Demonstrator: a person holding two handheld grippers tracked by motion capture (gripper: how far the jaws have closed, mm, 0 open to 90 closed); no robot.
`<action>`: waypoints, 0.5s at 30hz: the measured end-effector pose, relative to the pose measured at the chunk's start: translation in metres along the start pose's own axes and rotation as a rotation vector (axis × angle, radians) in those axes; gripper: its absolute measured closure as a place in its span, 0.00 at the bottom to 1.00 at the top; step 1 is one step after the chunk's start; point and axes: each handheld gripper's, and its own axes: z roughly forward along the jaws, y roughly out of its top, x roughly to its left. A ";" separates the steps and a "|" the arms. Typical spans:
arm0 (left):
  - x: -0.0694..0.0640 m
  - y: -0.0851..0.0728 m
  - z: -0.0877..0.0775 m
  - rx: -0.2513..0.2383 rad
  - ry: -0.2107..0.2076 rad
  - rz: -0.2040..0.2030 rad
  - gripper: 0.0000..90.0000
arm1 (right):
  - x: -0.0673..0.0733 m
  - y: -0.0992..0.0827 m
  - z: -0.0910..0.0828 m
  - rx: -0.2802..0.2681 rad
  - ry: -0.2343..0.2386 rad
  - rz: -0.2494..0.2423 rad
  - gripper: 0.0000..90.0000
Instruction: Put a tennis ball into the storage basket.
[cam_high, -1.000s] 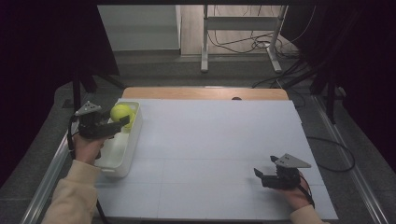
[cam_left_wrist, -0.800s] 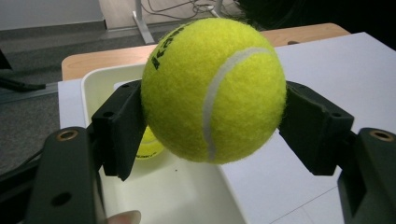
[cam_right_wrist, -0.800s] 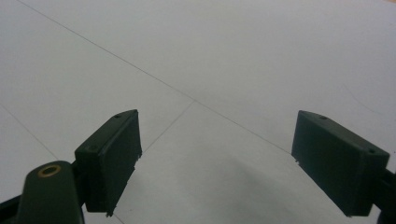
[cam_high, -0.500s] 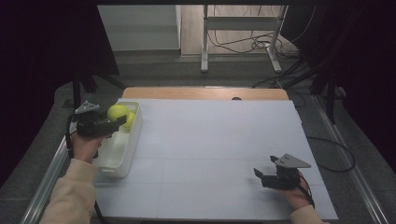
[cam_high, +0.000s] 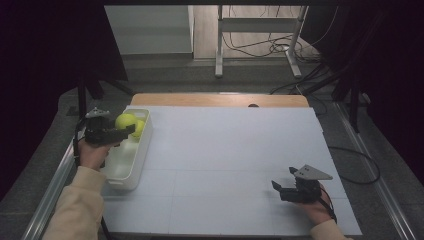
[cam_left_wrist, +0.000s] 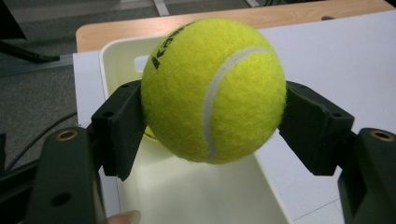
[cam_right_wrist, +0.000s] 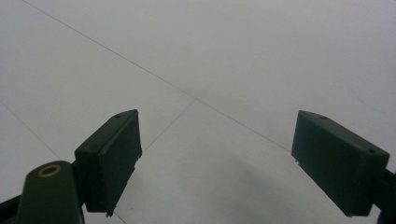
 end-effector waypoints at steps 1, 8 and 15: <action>0.000 0.000 0.001 0.008 0.001 0.001 0.30 | 0.000 0.000 0.000 0.000 0.000 0.000 0.18; 0.002 -0.005 0.006 0.069 0.016 0.015 0.30 | 0.001 0.000 0.000 0.004 0.004 -0.003 0.18; 0.007 -0.009 0.005 0.082 0.014 0.005 0.30 | 0.001 0.000 0.000 0.004 0.003 -0.002 0.18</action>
